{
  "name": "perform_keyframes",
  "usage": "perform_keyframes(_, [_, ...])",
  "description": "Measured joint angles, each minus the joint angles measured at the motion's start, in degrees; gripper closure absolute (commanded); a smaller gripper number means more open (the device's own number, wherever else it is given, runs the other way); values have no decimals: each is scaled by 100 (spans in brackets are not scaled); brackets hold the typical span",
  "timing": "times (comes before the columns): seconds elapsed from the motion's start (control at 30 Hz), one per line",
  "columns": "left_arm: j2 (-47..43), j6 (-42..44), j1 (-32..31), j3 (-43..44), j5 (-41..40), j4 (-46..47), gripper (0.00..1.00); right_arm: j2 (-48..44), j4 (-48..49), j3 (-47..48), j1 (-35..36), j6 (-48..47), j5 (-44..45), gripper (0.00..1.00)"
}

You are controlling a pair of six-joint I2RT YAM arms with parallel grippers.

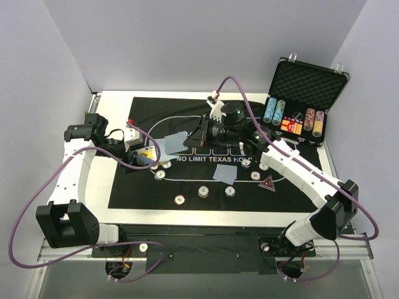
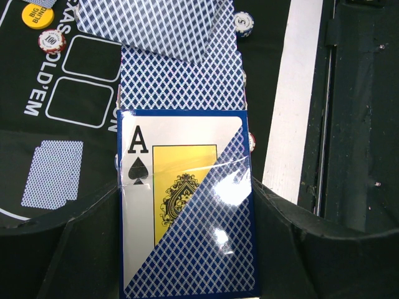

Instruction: Distribute texas hold em gaming equipment

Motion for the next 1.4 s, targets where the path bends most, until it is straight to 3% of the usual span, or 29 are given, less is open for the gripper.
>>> perform_keyframes(0.4, [0, -2, 0, 0, 0, 0, 100, -192, -254, 286, -498, -212, 4, 100])
perform_keyframes(0.73, [0, -50, 4, 0, 2, 0, 100, -28, -1462, 1071, -627, -1670, 1370, 100])
perform_keyframes(1.07, [-238, -144, 13, -33, -2, 2, 100, 1941, -1864, 2146, -496, -2778, 2830, 100])
perform_keyframes(1.4, [-387, -219, 31, -138, -13, 0, 100, 3663, -2087, 3414, 262, -3818, 4325, 100])
